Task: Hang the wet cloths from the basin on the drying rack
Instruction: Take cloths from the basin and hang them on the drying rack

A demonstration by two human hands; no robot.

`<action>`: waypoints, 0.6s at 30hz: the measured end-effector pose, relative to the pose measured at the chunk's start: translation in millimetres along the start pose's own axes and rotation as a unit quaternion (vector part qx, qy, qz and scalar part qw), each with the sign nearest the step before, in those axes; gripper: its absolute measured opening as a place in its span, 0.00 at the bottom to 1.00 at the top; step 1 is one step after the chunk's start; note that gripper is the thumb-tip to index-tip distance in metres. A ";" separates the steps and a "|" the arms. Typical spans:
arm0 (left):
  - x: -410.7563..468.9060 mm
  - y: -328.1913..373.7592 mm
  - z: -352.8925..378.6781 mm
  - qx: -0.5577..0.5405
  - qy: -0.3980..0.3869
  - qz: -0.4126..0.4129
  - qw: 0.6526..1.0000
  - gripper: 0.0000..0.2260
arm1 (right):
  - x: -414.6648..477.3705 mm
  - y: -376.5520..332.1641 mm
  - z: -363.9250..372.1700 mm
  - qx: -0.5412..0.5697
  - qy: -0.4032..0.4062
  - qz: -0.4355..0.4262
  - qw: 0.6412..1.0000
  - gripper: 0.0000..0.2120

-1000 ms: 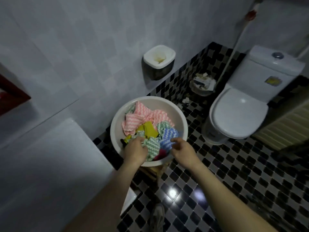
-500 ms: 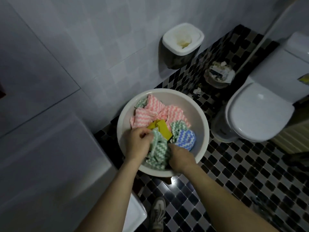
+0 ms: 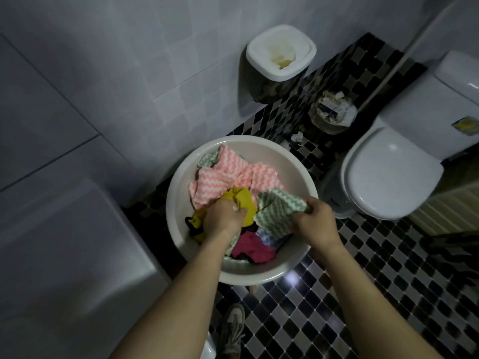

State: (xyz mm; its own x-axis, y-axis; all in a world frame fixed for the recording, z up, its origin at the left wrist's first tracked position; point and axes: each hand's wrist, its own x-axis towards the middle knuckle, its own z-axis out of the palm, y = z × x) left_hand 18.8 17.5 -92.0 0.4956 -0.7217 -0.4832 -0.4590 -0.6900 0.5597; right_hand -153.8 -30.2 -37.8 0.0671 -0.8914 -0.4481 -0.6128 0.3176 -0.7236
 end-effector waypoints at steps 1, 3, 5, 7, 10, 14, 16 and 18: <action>-0.3 3.3 -3.8 -0.036 -0.002 0.001 0.999 0.22 | -0.3 -0.2 0.0 0.102 -0.010 0.044 0.994 0.10; -7.1 12.3 -18.8 -0.151 0.017 0.017 0.988 0.18 | -2.9 -2.8 -0.5 0.292 -0.033 0.120 0.948 0.12; -17.3 19.1 -41.4 -0.239 0.059 0.019 0.969 0.15 | -7.7 -9.2 -4.8 0.391 -0.057 0.144 0.907 0.14; -30.3 25.5 -66.6 -0.316 0.082 0.021 0.945 0.12 | -15.4 -18.5 -13.1 0.411 -0.096 0.115 0.899 0.17; -49.7 40.0 -97.4 -0.372 0.094 0.047 0.922 0.16 | -31.2 -36.0 -26.3 0.329 -0.190 0.026 0.925 0.29; -82.5 75.9 -119.6 -0.415 0.101 0.071 0.901 0.13 | -57.1 -74.1 -38.2 0.185 -0.256 -0.122 0.941 0.28; -93.2 87.6 -125.1 -0.446 0.072 0.065 0.890 0.12 | -64.1 -89.9 -40.3 0.165 -0.228 -0.151 0.947 0.17; -105.0 96.3 -131.7 -0.442 0.059 0.071 0.892 0.11 | -73.7 -98.6 -51.2 0.175 -0.179 -0.150 0.956 0.09</action>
State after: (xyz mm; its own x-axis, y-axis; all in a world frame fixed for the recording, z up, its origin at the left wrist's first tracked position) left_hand 19.6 34.1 101.3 0.5776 -0.7509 -0.3202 0.2122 -0.2406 0.9471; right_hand -138.7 -12.4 93.5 0.5029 -0.8114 -0.2978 -0.2270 0.2085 -0.9513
